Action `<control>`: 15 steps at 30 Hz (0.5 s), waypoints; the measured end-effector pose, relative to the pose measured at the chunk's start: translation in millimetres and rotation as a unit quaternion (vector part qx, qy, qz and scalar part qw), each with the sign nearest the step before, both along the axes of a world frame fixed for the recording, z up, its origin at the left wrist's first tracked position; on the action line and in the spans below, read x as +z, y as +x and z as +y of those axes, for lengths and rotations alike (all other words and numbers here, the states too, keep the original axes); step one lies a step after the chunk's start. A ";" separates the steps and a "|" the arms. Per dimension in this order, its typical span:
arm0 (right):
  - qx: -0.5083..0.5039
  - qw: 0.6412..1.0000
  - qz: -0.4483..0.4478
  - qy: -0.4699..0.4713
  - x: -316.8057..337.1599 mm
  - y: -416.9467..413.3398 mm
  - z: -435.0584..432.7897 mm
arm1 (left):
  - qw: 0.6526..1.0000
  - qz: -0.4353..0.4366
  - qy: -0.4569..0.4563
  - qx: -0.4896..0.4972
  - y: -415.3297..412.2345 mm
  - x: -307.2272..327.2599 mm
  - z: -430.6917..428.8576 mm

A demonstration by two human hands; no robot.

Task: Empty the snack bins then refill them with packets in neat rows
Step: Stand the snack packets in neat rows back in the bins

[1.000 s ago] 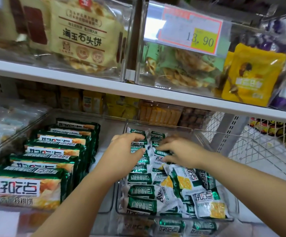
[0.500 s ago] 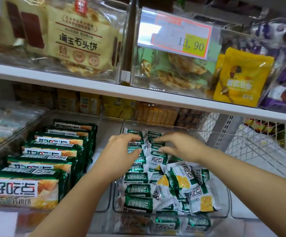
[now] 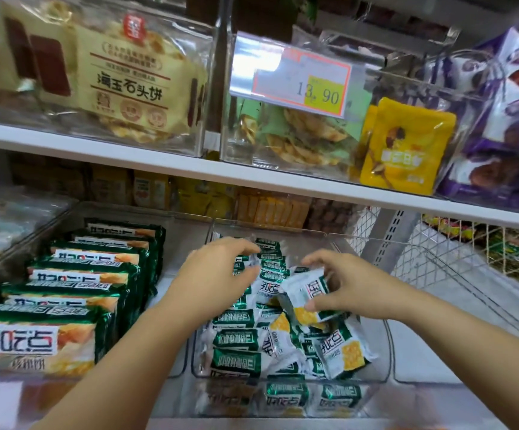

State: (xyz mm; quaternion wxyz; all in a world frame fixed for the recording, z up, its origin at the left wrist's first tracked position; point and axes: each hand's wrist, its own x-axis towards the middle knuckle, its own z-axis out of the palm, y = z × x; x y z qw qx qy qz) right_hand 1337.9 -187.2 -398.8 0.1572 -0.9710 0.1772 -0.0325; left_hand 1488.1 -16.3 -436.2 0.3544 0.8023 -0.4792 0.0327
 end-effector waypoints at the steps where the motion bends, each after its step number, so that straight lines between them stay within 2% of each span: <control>1: 0.009 0.999 -0.042 0.011 2.1 0.9 4.7 | 0.999 0.028 -0.010 -0.037 -5.5 3.4 -1.3; 4: 0.041 0.985 -0.145 0.081 3.6 9.2 19.5 | 0.987 0.110 -0.027 -0.117 -19.7 11.7 -6.1; 7: 0.038 0.956 -0.202 0.209 6.0 13.0 18.6 | 0.987 0.110 -0.084 -0.079 -15.4 16.0 -4.5; 9: 0.021 0.949 -0.206 0.239 5.7 11.8 10.9 | 0.989 0.107 -0.095 -0.042 -9.1 16.4 0.6; 10: 0.016 0.960 -0.184 0.209 3.9 10.5 5.6 | 0.989 0.108 -0.093 -0.028 -6.7 15.8 3.1; 12: 0.015 0.995 -0.070 0.068 -3.3 8.8 -3.5 | 0.989 0.112 -0.094 -0.009 -3.3 13.0 5.2; 13: 0.017 1.000 0.004 -0.016 -8.8 9.5 -7.2 | 0.989 0.112 -0.095 0.001 -2.6 11.7 5.7; 15: 0.016 0.983 0.127 -0.129 -18.7 11.2 -11.3 | 0.990 0.105 -0.097 0.022 -2.5 9.2 5.8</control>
